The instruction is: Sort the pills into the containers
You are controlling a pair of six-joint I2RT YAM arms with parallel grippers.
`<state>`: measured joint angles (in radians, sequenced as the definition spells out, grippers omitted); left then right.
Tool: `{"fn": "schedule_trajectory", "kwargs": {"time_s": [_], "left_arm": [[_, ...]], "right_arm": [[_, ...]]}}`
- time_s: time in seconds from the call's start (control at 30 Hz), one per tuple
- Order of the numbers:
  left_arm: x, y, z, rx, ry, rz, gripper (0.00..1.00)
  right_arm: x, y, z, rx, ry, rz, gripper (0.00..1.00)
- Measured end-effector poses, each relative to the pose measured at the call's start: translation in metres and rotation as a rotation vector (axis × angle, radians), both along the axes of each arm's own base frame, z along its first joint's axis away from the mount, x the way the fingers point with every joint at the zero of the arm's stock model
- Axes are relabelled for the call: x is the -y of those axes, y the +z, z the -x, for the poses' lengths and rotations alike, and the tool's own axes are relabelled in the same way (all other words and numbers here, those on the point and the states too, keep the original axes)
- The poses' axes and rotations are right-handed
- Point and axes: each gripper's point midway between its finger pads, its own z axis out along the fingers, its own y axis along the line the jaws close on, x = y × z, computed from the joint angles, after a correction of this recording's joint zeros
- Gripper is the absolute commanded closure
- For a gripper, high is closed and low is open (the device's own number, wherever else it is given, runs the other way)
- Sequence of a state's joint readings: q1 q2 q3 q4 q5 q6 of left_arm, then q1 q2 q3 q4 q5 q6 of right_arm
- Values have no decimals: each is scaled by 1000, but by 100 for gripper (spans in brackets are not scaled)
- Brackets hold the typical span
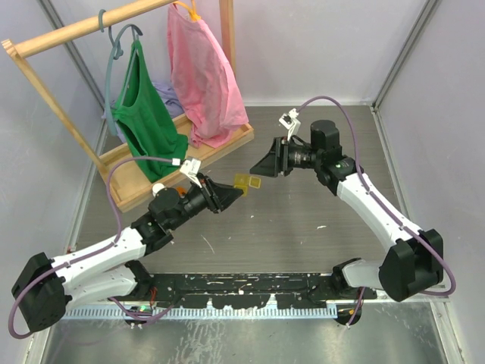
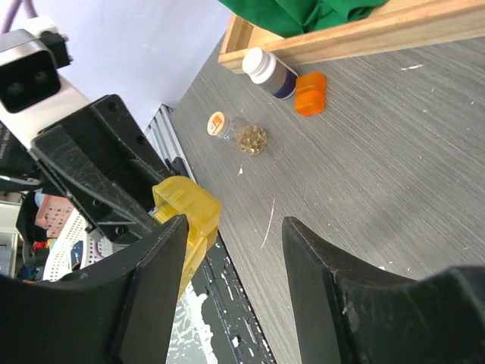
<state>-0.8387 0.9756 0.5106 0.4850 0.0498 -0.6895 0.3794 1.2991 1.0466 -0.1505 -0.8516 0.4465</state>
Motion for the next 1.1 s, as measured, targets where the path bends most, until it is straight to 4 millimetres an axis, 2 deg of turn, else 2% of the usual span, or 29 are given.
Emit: {"fn": "schedule_trajectory", "kwargs": {"time_s": [0.1, 0.23, 0.33, 0.4, 0.53, 0.6, 0.8, 0.93, 1.1], "left_arm": [[-1, 5, -1, -4, -1, 26, 100], [-3, 6, -1, -11, 3, 34, 100], [-4, 3, -1, -19, 7, 25, 100], [-4, 1, -1, -26, 7, 17, 100], [-4, -2, -1, -34, 8, 9, 100], [-4, -2, -1, -35, 8, 9, 100], [-4, -2, -1, -35, 8, 9, 100], [-4, -3, -1, -36, 7, 8, 100], [-3, -4, -1, -42, 5, 8, 100]], "right_arm": [[3, 9, 3, 28, 18, -19, 37], [3, 15, 16, 57, 91, -39, 8], [3, 23, 24, 85, 147, -45, 2], [4, 30, 23, 130, 159, -31, 4], [9, 32, 20, 204, 137, 11, 17], [12, 26, 16, 217, 116, 42, 24], [20, 7, 7, 211, 64, 131, 33], [25, -2, 2, 216, 41, 175, 38], [28, -16, -4, 196, 24, 221, 39]]}}
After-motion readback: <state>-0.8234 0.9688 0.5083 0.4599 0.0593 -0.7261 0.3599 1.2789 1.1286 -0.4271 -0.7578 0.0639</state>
